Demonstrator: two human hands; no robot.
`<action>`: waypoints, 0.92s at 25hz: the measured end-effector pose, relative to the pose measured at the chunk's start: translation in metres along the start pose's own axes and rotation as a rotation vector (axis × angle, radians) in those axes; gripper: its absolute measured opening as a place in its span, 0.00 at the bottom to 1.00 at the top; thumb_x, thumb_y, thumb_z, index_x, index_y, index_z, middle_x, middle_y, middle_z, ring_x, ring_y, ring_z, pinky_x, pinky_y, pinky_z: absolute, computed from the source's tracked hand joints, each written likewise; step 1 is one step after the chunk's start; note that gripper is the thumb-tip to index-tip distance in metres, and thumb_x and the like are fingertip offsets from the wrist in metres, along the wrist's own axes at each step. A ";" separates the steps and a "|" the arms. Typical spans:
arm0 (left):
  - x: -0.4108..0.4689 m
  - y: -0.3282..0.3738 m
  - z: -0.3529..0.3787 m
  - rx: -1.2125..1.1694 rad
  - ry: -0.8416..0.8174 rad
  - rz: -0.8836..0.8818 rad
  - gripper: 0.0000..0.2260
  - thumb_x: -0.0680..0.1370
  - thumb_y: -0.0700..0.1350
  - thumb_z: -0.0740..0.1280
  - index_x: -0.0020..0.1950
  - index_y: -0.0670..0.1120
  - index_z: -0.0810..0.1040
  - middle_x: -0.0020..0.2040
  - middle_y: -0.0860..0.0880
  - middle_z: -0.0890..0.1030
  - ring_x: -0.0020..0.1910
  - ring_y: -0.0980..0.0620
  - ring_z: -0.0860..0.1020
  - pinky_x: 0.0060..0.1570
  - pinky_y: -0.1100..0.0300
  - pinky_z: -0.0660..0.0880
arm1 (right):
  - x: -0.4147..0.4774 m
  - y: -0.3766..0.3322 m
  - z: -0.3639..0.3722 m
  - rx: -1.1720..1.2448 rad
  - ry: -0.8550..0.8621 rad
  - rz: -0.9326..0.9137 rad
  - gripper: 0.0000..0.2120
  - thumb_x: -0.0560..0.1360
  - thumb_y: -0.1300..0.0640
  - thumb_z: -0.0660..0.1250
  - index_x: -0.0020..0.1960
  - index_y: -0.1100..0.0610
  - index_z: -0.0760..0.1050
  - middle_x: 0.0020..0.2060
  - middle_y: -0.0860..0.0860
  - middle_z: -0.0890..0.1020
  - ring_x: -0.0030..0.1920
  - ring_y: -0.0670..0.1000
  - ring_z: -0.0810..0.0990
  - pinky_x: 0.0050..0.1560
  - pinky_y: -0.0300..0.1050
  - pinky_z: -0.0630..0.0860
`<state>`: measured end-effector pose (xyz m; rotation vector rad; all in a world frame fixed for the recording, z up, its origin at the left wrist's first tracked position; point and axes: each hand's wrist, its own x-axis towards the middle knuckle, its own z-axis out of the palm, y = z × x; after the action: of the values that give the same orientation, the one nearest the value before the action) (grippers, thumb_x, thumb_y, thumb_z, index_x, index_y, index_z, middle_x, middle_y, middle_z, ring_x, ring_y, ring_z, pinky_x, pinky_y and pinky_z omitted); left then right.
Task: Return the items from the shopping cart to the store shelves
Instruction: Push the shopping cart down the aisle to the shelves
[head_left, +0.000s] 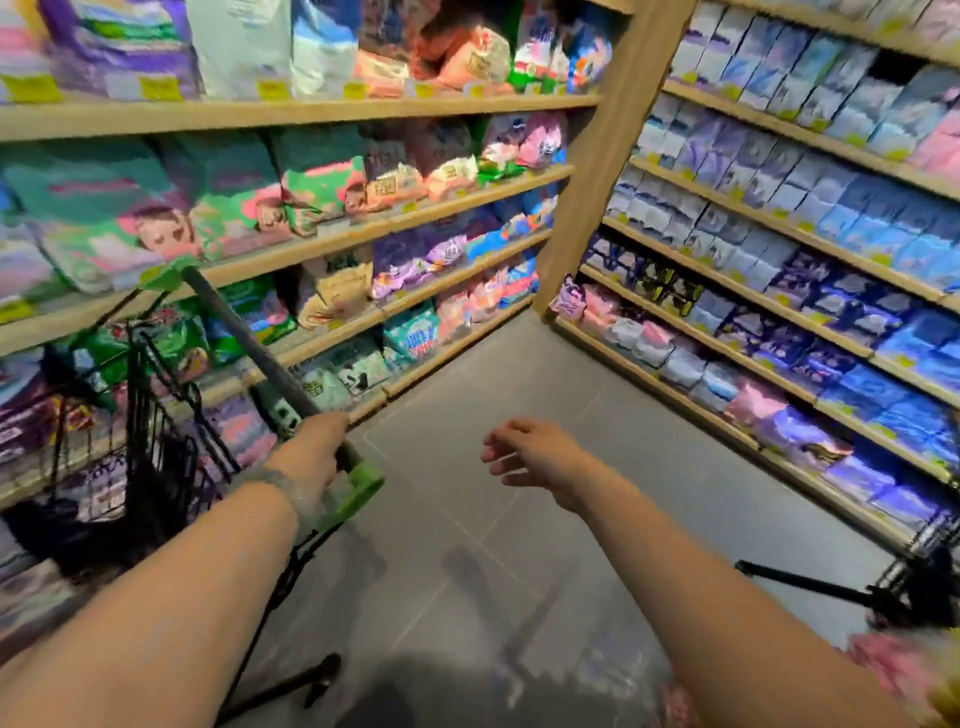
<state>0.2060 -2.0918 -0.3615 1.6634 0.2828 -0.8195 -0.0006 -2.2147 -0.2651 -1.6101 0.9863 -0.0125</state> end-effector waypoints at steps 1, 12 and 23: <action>0.008 0.005 0.002 -0.053 0.069 0.000 0.12 0.79 0.43 0.63 0.59 0.40 0.68 0.39 0.45 0.69 0.36 0.47 0.69 0.42 0.55 0.69 | 0.020 -0.004 0.001 -0.045 -0.064 -0.007 0.07 0.78 0.58 0.60 0.43 0.56 0.74 0.37 0.52 0.80 0.34 0.48 0.77 0.37 0.40 0.73; 0.076 0.014 0.006 0.070 0.440 0.122 0.11 0.78 0.43 0.63 0.55 0.43 0.63 0.37 0.46 0.73 0.27 0.46 0.74 0.35 0.48 0.78 | 0.240 -0.125 0.063 -0.529 -0.501 -0.206 0.09 0.79 0.57 0.58 0.42 0.56 0.72 0.38 0.52 0.79 0.33 0.49 0.74 0.36 0.40 0.68; 0.064 0.030 0.000 -0.010 0.366 0.029 0.11 0.79 0.43 0.62 0.58 0.46 0.63 0.45 0.42 0.76 0.19 0.56 0.72 0.22 0.61 0.70 | 0.298 -0.178 0.217 -1.542 -0.890 -1.387 0.26 0.78 0.57 0.61 0.75 0.50 0.60 0.77 0.50 0.57 0.77 0.55 0.54 0.74 0.55 0.55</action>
<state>0.2698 -2.1151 -0.3799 1.7989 0.5139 -0.4863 0.4031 -2.2242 -0.3331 -2.8612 -1.3065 0.5739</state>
